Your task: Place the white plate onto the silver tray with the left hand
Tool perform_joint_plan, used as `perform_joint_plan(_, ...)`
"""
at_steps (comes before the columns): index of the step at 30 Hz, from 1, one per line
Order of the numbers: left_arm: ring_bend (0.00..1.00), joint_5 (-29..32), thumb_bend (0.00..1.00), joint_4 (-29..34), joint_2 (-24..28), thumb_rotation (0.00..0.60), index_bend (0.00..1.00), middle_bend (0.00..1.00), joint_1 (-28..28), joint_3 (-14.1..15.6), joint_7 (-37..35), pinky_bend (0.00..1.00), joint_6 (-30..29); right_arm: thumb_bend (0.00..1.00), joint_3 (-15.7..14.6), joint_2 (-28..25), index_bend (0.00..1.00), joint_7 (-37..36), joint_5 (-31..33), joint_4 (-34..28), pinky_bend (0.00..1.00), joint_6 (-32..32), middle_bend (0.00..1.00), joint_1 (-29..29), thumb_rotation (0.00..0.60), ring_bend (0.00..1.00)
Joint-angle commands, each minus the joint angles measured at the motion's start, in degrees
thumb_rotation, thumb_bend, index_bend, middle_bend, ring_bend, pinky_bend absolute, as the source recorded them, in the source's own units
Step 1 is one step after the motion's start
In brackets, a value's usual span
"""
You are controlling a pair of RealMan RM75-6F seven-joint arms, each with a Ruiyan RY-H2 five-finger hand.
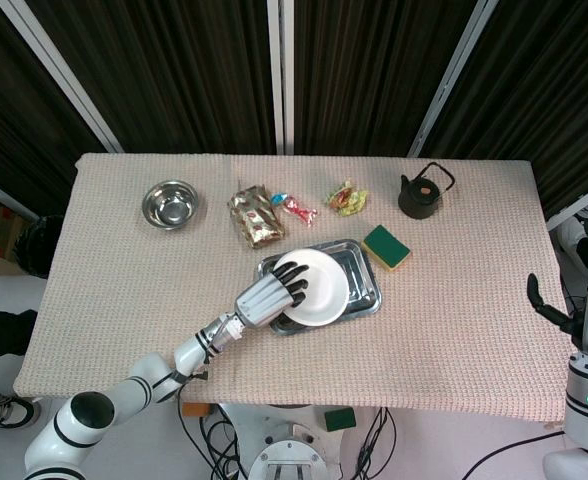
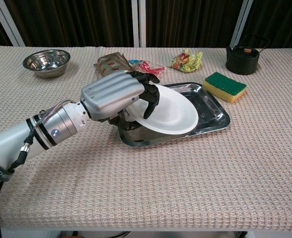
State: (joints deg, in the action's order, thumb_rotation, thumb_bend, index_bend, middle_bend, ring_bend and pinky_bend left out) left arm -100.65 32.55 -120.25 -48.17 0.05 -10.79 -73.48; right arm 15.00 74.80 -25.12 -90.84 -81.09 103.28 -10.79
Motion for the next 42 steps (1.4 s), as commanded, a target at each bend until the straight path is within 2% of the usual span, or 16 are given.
perform_joint_plan(1,0.14,-0.06,0.44,0.17,0.13,0.6,0.53,0.34,-0.15,0.34,0.09,0.21,-0.14,0.36,0.07,-0.03,0.0,0.01,0.05,-0.11,0.0,-0.11,0.0,-0.09,0.6,0.0)
perform_joint_plan(12,0.13,0.75,0.33,0.13,0.55,0.6,0.19,0.3,-0.72,0.73,0.48,0.2,0.32,0.35,0.32,-0.09,0.0,-0.31,0.45,0.05,0.0,-0.01,0.0,0.0,0.6,0.0)
perform_joint_plan(18,0.12,0.41,0.29,1.85,2.52,0.6,0.09,0.28,-0.63,1.75,1.2,0.2,0.17,0.36,0.41,-0.19,0.0,-0.62,0.54,0.21,0.0,0.1,0.0,0.07,0.6,0.0)
perform_joint_plan(24,0.09,0.54,0.18,4.77,5.17,0.6,0.04,0.23,-0.44,1.82,3.2,0.19,-0.49,0.35,0.28,-0.09,0.0,-0.78,0.25,0.22,0.0,0.51,0.0,0.22,0.6,0.0)
perform_joint_plan(28,0.08,0.51,0.04,7.6,7.8,0.6,0.01,0.2,-0.26,1.92,4.9,0.18,-0.85,0.36,0.3,-0.26,0.0,-0.55,0.05,-0.03,0.0,0.79,0.0,0.31,0.6,0.0)
perform_joint_plan(30,0.07,0.71,0.0,9.79,9.4,0.6,0.0,0.18,-0.12,1.99,5.62,0.17,-0.47,0.36,0.35,-0.33,0.0,-0.36,0.0,-0.19,0.0,0.82,0.0,0.28,0.6,0.0)
perform_joint_plan(36,0.03,1.98,0.0,14.81,12.56,0.6,0.0,0.12,0.38,1.34,8.95,0.15,0.84,0.35,0.17,-0.23,0.0,0.37,-0.54,-0.81,0.0,0.98,0.0,0.19,0.6,0.0)
perform_joint_plan(39,0.03,2.39,0.0,16.91,14.61,0.6,0.0,0.11,1.45,0.34,11.3,0.15,-1.63,0.35,0.21,-0.38,0.0,0.78,-0.73,-1.21,0.0,1.2,0.0,0.22,0.6,0.0)
perform_joint_plan(42,0.03,3.36,0.0,21.96,19.25,0.6,0.0,0.11,4.38,-1.08,14.34,0.15,-6.67,0.35,0.07,-0.71,0.0,1.25,-1.01,-1.61,0.0,1.4,0.0,0.38,0.6,0.0)
